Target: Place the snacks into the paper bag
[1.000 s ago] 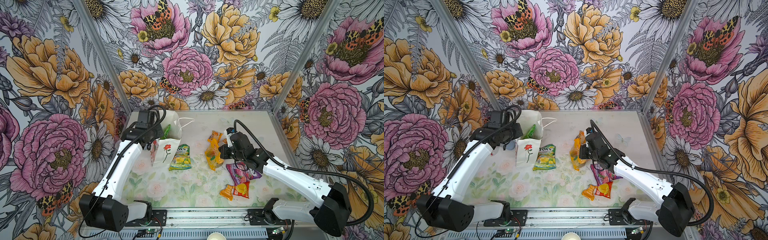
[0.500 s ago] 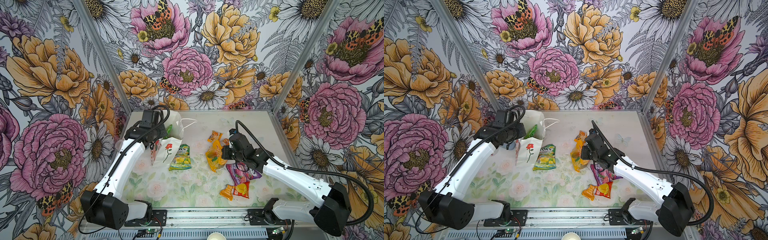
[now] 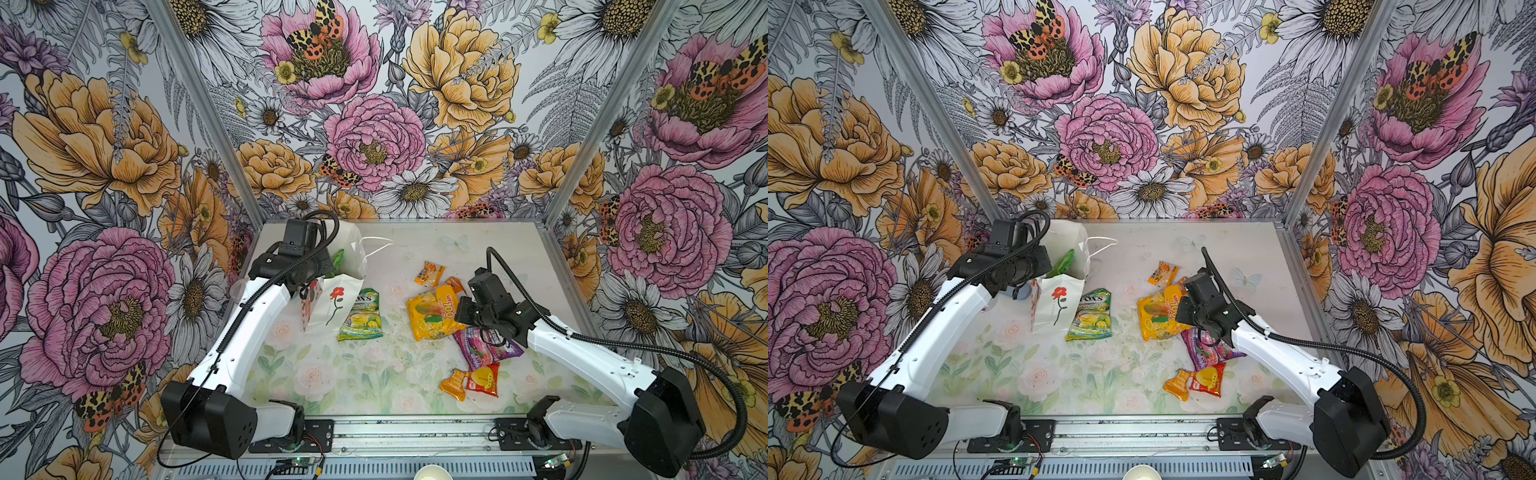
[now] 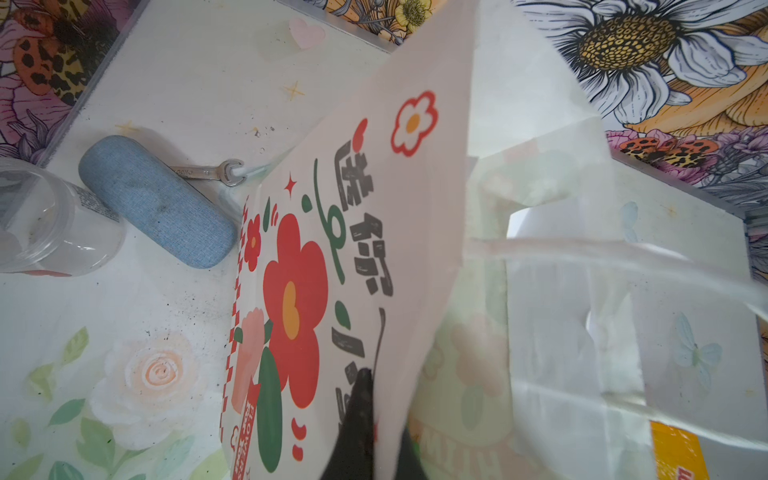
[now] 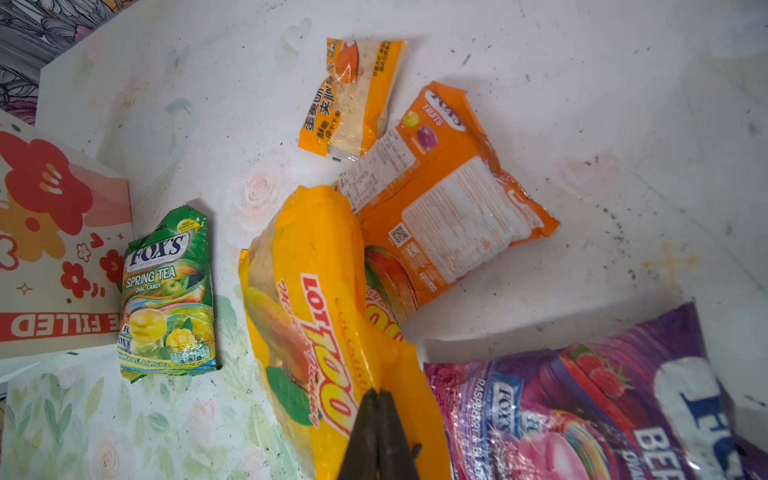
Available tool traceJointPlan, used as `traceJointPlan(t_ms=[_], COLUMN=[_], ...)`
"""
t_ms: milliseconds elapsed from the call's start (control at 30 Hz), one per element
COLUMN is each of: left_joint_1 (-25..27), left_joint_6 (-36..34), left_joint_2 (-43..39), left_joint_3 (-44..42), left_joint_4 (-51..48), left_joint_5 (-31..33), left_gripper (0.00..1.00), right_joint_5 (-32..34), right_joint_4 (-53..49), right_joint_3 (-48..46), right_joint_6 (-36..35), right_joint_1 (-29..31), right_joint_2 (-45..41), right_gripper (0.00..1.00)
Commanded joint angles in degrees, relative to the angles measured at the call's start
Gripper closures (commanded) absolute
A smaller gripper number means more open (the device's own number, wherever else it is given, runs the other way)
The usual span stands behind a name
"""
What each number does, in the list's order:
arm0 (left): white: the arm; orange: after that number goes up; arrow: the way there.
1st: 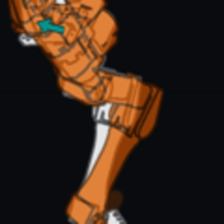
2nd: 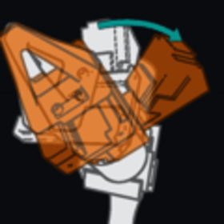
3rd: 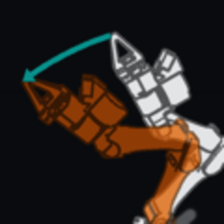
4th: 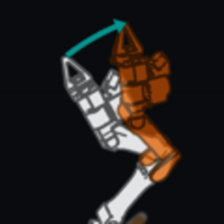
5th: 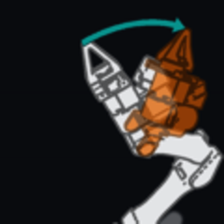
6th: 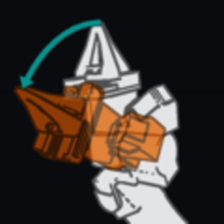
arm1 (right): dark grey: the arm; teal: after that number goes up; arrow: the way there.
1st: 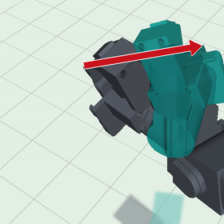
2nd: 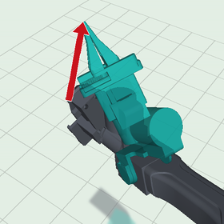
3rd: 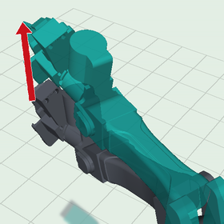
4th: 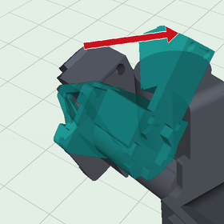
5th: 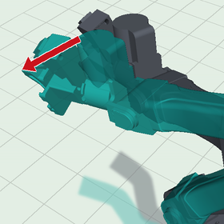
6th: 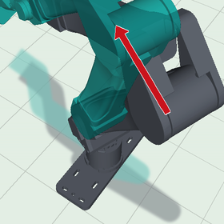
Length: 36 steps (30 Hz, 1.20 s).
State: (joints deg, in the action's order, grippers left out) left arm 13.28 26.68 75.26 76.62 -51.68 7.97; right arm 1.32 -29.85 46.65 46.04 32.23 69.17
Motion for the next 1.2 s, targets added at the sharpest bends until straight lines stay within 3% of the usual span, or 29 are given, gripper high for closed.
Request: traceJointPlan(t_ms=[0, 67, 233, 367, 600, 800, 967, 1033, 1100, 1167], left_joint_1=[0.42, 0.38, 0.08, -0.12, -0.15, 0.09, 0.83, 1.21, 1.71, 2.29], left_joint_6=[0.58, 0.48, 0.12, 0.15, 0.01, 0.18, 0.04, 0.03, 0.0, -0.37], left_joint_2=[0.14, 0.15, -0.03, -0.12, -0.12, -0.03, 0.05, 0.16, 0.31, 0.58], left_joint_3=[0.07, 0.07, -0.67, -0.77, -0.77, -0.61, -0.51, -0.35, -0.16, 0.19], left_joint_4=[-1.15, -1.21, -1.19, -1.16, -1.16, -1.09, -1.1, -1.14, -1.14, -1.12], left_joint_5=[0.94, 0.76, 0.9, 0.77, 0.74, 0.29, 0.29, 0.01, -0.1, -0.78], left_gripper=[1.0, 1.0, 1.0, 1.0, 1.0, 1.0, 1.0, 1.0, 1.0, 1.0], right_joint_5=[-6.52, -10.63, -8.99, -9.89, -10.43, -10.91, -15.09, -15.3, -15.14, -14.95], right_joint_4=[6.45, 9.5, 10.46, 12.6, 14.07, 15.31, 18.34, 18.32, 18.28, 18.26], right_joint_3=[-2.35, -4.02, -6.33, -8.25, -9.55, -8.41, -7.39, -7.44, -7.88, -8.54], right_joint_6=[2.48, 2.4, -0.54, -2.38, -6.03, -9.03, -10.08, -10.2, -9.49, -8.46], right_joint_1=[-0.78, -1.91, -2.83, -4.02, -4.67, -5.02, -4.91, -5.02, -5.06, -5.12], right_joint_2=[-1.01, -0.36, -1.82, -1.76, 0.18, 5.45, 8.36, 8.72, 7.62, 5.16], right_gripper=[1.0, 1.0, 1.0, 0.84, 0.46, 0.38, 0.44, 0.61, 0.85, 0.98])
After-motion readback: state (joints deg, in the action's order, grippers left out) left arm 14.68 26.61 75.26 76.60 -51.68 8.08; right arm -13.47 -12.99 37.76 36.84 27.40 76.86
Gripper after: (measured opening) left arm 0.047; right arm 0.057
